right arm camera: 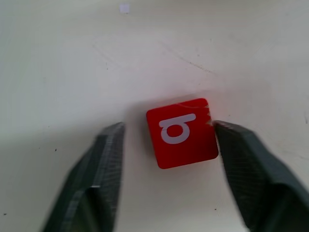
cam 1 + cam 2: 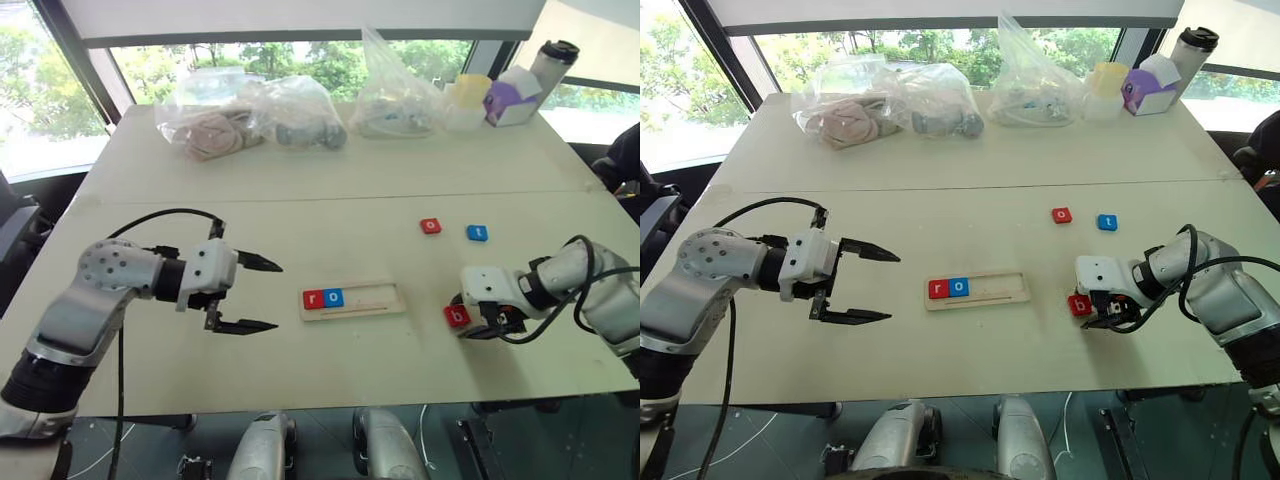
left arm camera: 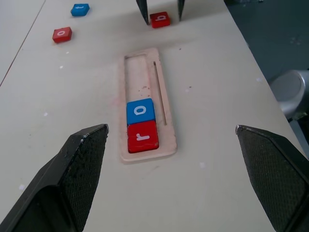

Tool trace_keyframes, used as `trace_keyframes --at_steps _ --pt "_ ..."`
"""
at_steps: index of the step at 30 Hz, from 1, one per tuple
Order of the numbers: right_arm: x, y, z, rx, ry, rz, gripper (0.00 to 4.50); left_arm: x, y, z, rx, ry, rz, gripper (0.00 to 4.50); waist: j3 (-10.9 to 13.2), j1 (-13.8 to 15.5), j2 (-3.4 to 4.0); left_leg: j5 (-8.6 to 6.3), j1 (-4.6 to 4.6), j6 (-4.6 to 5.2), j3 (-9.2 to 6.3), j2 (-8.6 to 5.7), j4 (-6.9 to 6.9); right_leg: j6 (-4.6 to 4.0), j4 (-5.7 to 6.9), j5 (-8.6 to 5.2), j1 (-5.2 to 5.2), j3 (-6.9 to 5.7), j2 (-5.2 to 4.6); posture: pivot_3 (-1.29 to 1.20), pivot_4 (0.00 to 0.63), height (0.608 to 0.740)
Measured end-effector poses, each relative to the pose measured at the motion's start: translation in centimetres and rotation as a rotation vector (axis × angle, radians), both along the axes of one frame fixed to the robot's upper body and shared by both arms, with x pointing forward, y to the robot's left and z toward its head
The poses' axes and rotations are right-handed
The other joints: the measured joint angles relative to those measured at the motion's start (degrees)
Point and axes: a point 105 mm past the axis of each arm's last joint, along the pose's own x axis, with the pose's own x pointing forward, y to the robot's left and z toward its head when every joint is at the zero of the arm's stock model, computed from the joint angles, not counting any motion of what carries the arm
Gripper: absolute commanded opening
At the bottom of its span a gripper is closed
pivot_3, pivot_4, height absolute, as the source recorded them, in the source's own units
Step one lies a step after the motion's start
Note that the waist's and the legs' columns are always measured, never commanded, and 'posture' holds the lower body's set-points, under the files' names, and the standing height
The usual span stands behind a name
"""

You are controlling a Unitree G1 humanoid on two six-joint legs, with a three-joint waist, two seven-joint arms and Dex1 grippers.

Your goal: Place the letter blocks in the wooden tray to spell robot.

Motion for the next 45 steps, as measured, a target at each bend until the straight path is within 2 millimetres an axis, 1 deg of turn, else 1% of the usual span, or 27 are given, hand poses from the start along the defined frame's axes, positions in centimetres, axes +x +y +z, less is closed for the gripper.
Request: trace_keyframes --at_steps 1,9,10,12,14,17,18,20,23,25,28,32,38,45 --pt "0.1 0.1 0.0 0.001 -0.003 0.001 1.12 0.0 0.0 0.0 0.0 -0.001 -0.002 4.5 0.0 0.0 -0.02 0.0 0.02 0.0 0.0 0.0 0.01 0.0 0.0 0.0 0.02 0.0 0.0 0.0 0.15 0.74" --pt "0.3 0.5 0.0 0.0 -0.015 0.0 1.12 0.0 0.0 0.0 -0.001 -0.002 0.0 4.5 0.0 -0.1 -0.07 0.0 0.25 0.0 0.0 0.0 0.01 -0.09 0.03 -0.05 0.22 0.0 0.0 0.0 0.15 0.74" --pt "0.3 1.1 0.2 0.018 -0.016 -0.007 1.12 0.0 0.0 0.0 -0.001 -0.002 0.001 4.5 0.0 -0.2 -0.07 0.0 0.26 0.0 0.0 0.01 0.01 -0.08 0.06 -0.05 0.22 0.01 0.0 0.0 0.15 0.74" --pt "0.5 3.2 0.9 0.086 -0.021 0.008 1.12 0.1 0.0 0.0 -0.002 -0.003 0.002 4.5 0.0 -0.4 -0.05 0.0 0.28 -0.01 0.01 0.03 0.01 -0.06 0.14 -0.03 0.19 0.03 0.01 0.0 0.15 0.74" --pt "0.7 5.5 2.7 0.153 -0.036 0.039 1.12 0.1 0.0 0.0 -0.004 -0.005 0.007 4.5 0.0 -0.3 -0.05 0.02 0.29 -0.03 -0.01 0.03 0.01 0.01 0.3 0.0 0.13 0.03 0.01 0.0 0.15 0.74" --pt "0.9 7.6 5.3 0.209 -0.064 0.07 1.12 0.1 0.0 0.0 -0.005 -0.006 0.009 4.5 0.0 0.0 -0.06 0.03 0.3 -0.06 -0.05 0.03 0.01 -0.1 0.36 -0.06 0.11 0.02 0.0 0.0 0.15 0.74" --pt "0.9 8.2 5.7 0.223 -0.066 0.075 1.12 0.1 0.0 0.0 -0.006 -0.006 0.01 4.5 0.0 0.0 -0.06 0.03 0.3 -0.06 -0.06 0.03 0.01 -0.11 0.37 -0.07 0.11 0.01 -0.02 0.0 0.15 0.74" --pt "1.1 9.9 6.4 0.254 -0.059 0.101 1.12 0.2 0.0 0.1 -0.009 -0.008 0.012 4.5 0.0 -0.1 -0.07 0.04 0.29 -0.07 -0.04 0.02 0.02 -0.12 0.36 -0.07 0.11 0.01 -0.05 0.0 0.15 0.74" --pt "1.1 11.6 5.7 0.242 -0.022 0.126 1.12 0.2 0.0 0.1 -0.012 -0.01 0.018 4.5 0.0 -0.1 -0.07 0.04 0.27 -0.07 -0.04 0.02 0.02 -0.12 0.37 -0.07 0.09 0.01 -0.05 0.0 0.15 0.74" --pt "1.4 12.8 4.7 0.216 -0.013 0.15 1.12 0.2 0.0 0.0 -0.014 -0.01 0.025 4.5 0.0 -0.2 -0.07 0.04 0.23 -0.07 -0.03 0.02 0.01 -0.12 0.38 -0.07 0.05 0.01 -0.05 0.0 0.15 0.74" --pt "1.9 14.4 4.0 0.21 -0.007 0.167 1.12 0.2 -0.1 0.0 -0.018 -0.017 0.029 4.5 0.0 -0.2 -0.07 0.04 0.17 -0.08 -0.02 0.0 0.02 -0.06 0.48 -0.04 -0.06 0.01 -0.05 0.0 0.15 0.74" --pt "2.6 14.9 3.5 0.186 -0.008 0.151 1.12 0.0 0.0 0.0 -0.023 -0.02 0.041 4.5 0.0 -0.1 -0.07 0.04 0.17 -0.08 -0.02 -0.01 0.02 0.0 0.53 0.0 -0.08 0.01 -0.05 0.0 0.15 0.74" --pt "3.2 14.5 2.1 0.132 0.026 0.117 1.12 -0.1 -0.2 0.0 -0.026 -0.025 0.047 4.5 0.0 -0.2 -0.07 0.04 0.17 -0.08 -0.02 -0.03 0.02 0.0 0.54 0.0 -0.08 0.0 -0.05 0.0 0.15 0.74" --pt "3.9 15.4 1.8 0.123 0.03 0.12 1.12 -0.2 -0.2 -0.1 -0.029 -0.022 0.06 4.5 0.0 -0.3 -0.06 0.04 0.17 -0.08 -0.03 -0.01 0.02 0.05 0.59 0.03 -0.12 0.0 0.01 0.0 0.15 0.74"
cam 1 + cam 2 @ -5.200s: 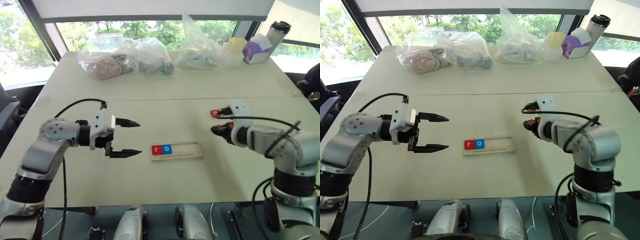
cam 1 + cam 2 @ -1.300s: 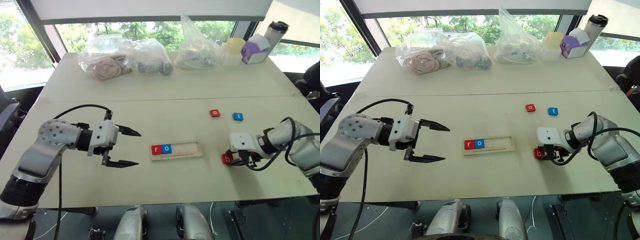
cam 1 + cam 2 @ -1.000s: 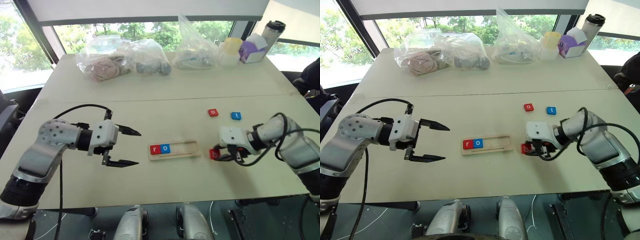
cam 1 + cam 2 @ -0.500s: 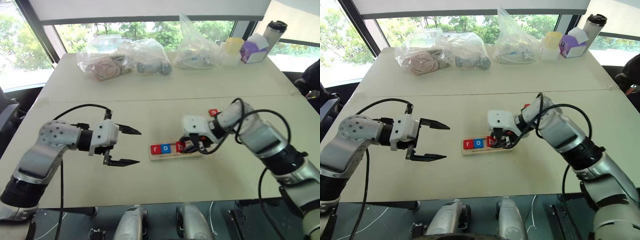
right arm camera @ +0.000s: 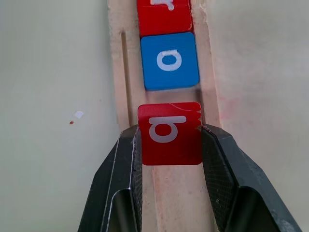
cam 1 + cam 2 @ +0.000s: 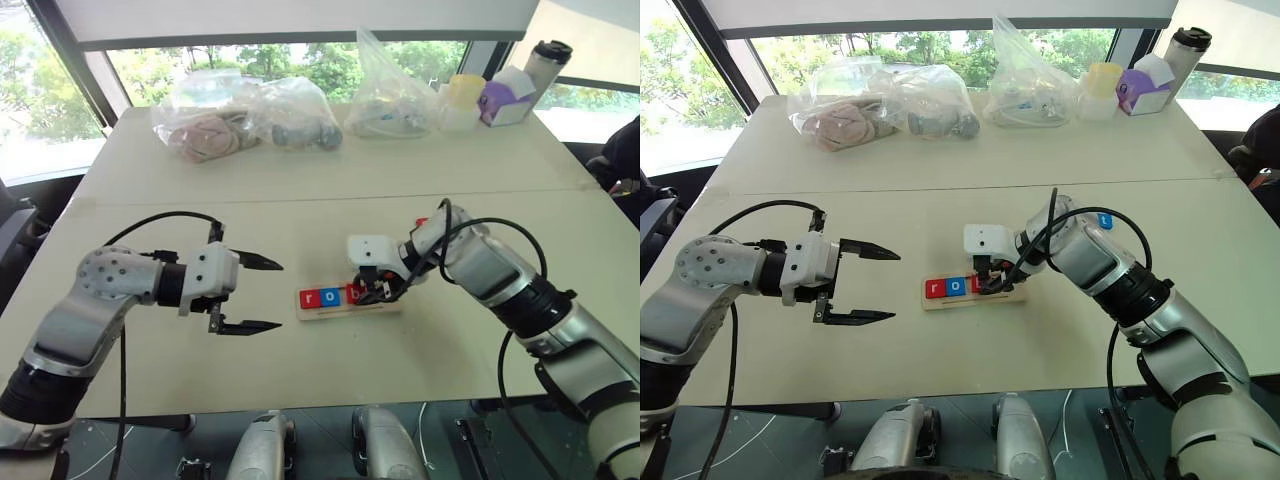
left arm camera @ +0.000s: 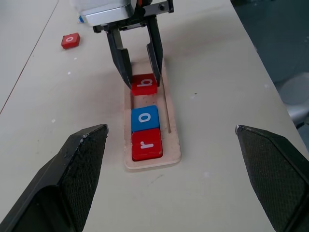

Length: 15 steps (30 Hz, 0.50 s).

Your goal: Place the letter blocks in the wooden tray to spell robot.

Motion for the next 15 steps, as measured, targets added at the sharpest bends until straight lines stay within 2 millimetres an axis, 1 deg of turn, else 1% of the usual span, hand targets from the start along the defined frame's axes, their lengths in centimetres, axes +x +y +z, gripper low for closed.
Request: trace_keyframes --at_steps 6,9,15 --pt "0.09 0.32 -0.11 -0.008 -0.004 0.015 1.12 -0.13 0.0 -0.19 -0.001 0.008 0.004 4.5 0.0 0.1 0.0 0.0 -0.01 0.0 0.01 -0.01 0.0 0.0 -0.01 0.0 0.01 0.0 -0.02 0.0 0.15 0.74" --pt "0.18 0.24 -0.1 -0.015 -0.01 0.018 1.12 -0.19 0.08 -0.43 -0.002 0.018 0.01 4.5 0.0 0.1 0.0 0.0 -0.01 0.0 0.01 -0.01 0.0 0.0 -0.01 0.0 0.0 0.0 -0.01 0.0 0.15 0.74" --pt "0.33 0.01 -0.24 -0.027 -0.013 0.021 1.12 -0.18 0.03 -0.31 -0.005 0.01 0.013 4.5 0.0 0.1 0.0 0.0 -0.01 0.0 0.01 -0.01 0.0 -0.01 -0.01 0.0 0.0 0.0 -0.01 0.0 0.15 0.74"
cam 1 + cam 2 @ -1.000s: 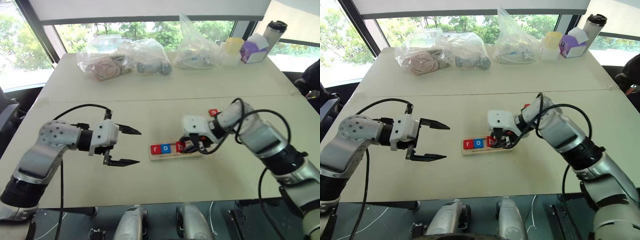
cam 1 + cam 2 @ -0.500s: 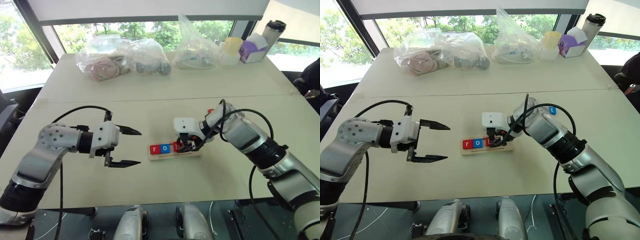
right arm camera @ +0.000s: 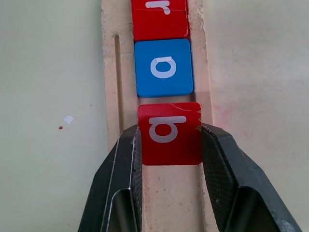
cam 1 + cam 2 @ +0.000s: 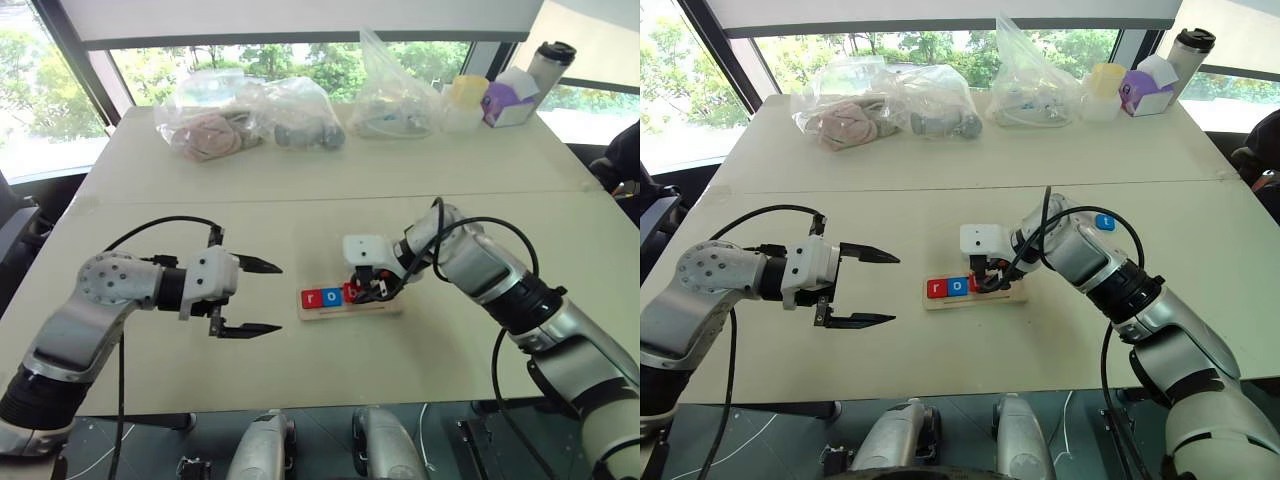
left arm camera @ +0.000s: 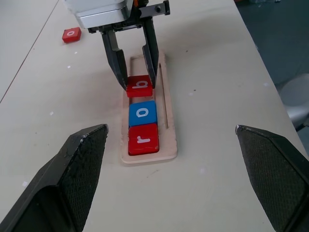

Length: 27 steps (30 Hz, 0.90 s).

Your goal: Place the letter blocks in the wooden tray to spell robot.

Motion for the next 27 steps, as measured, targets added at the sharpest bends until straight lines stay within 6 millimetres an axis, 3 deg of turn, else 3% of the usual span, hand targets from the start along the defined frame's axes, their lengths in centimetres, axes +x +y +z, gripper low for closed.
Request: trace_keyframes --at_steps 9,16,24,27 --pt "0.0 0.4 -0.1 0.0 0.0 0.009 1.12 0.0 0.0 0.0 -0.002 -0.002 0.004 4.5 0.0 0.0 0.0 0.0 0.0 0.0 0.0 0.0 0.0 0.0 0.0 0.0 0.0 0.0 0.0 0.0 0.15 0.74" --pt "-0.1 0.5 -0.3 -0.009 0.003 0.016 4.48 0.1 0.0 0.0 -0.003 -0.003 0.006 4.5 0.0 0.0 0.0 0.0 0.0 0.0 0.0 0.0 0.0 -0.03 0.0 -0.02 0.0 0.0 0.0 0.0 0.15 0.74" --pt "-0.3 0.1 0.0 -0.013 0.015 0.015 4.48 0.1 0.0 0.1 -0.004 -0.004 0.008 4.5 0.0 0.0 0.0 0.0 -0.01 0.0 0.0 0.0 0.0 -0.03 0.0 -0.02 0.0 0.0 -0.01 0.0 0.15 0.74" --pt "0.1 -0.2 2.3 0.028 -0.026 -0.005 4.48 0.1 0.0 0.1 -0.005 -0.004 0.008 4.5 0.0 0.0 0.01 0.0 -0.03 0.0 0.0 0.0 0.0 -0.02 -0.01 -0.01 -0.04 0.0 -0.02 0.0 0.15 0.74"
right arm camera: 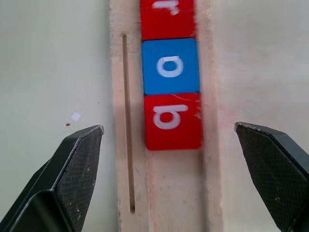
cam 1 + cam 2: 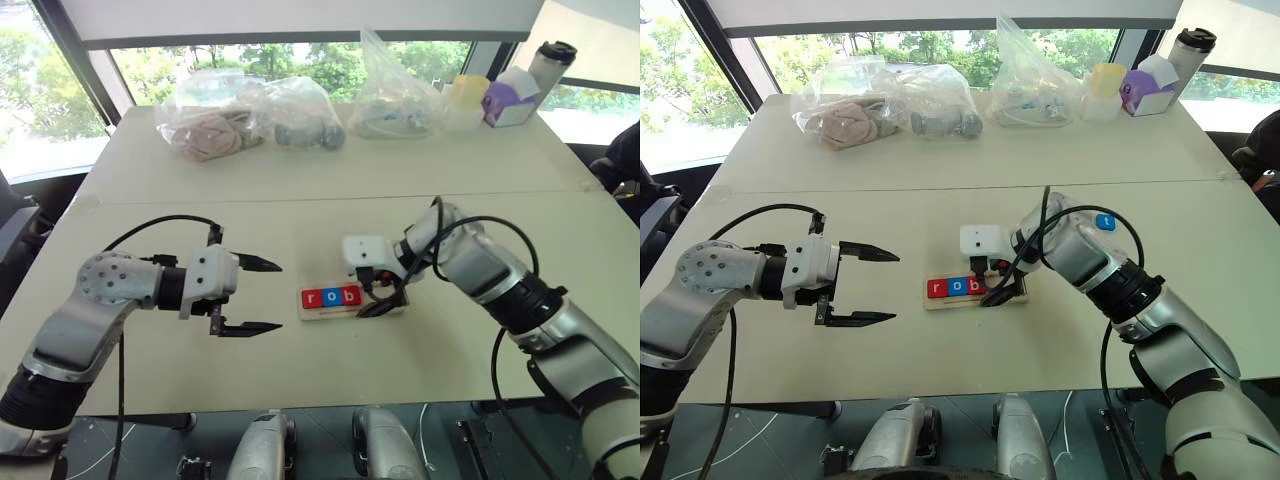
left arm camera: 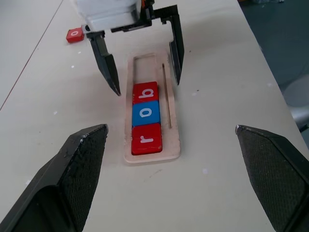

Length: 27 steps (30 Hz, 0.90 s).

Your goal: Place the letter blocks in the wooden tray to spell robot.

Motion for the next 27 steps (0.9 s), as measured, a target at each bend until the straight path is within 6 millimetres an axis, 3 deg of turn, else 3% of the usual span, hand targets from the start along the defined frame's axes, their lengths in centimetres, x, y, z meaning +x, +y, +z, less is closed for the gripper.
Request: trace_keyframes --at_steps 6,11,17,20,27 --pt "2.1 -1.8 5.5 0.157 -0.16 -0.174 4.48 0.0 -0.1 0.0 -0.004 0.0 0.0 4.5 0.0 0.1 0.0 0.0 -0.02 0.0 -0.02 0.0 -0.01 -0.08 0.0 -0.05 -0.01 0.0 -0.05 0.0 0.15 0.74" --pt "4.2 -5.7 6.5 0.206 -0.235 -0.433 4.48 0.0 -0.2 0.0 -0.014 0.008 -0.001 4.5 0.0 0.1 -0.01 0.0 -0.08 0.0 0.0 -0.01 -0.01 -0.15 -0.04 -0.07 -0.05 0.01 -0.11 0.0 0.15 0.74" --pt "7.7 -9.9 4.1 0.295 -0.275 -0.898 4.48 0.4 -0.7 1.0 -0.041 -0.016 -0.015 4.5 0.0 -0.3 -0.01 0.05 -0.15 -0.09 0.01 0.01 -0.02 -0.18 0.02 -0.03 -0.18 0.04 -0.11 0.0 0.15 0.74" --pt "8.8 -11.9 1.9 0.395 -0.202 -1.213 4.48 0.5 -0.7 0.9 -0.044 -0.009 -0.017 4.5 0.0 -0.2 -0.01 0.1 -0.21 -0.17 -0.01 0.02 -0.09 -0.02 0.05 0.07 -0.27 0.04 -0.04 0.0 0.15 0.74" --pt "9.6 -13.3 -1.0 0.504 -0.134 -1.517 4.48 0.5 -0.6 0.8 -0.044 -0.006 -0.016 4.5 0.0 -0.2 0.0 0.1 -0.25 -0.16 0.02 -0.02 -0.1 0.0 0.03 0.08 -0.28 0.03 -0.04 0.0 0.15 0.74"
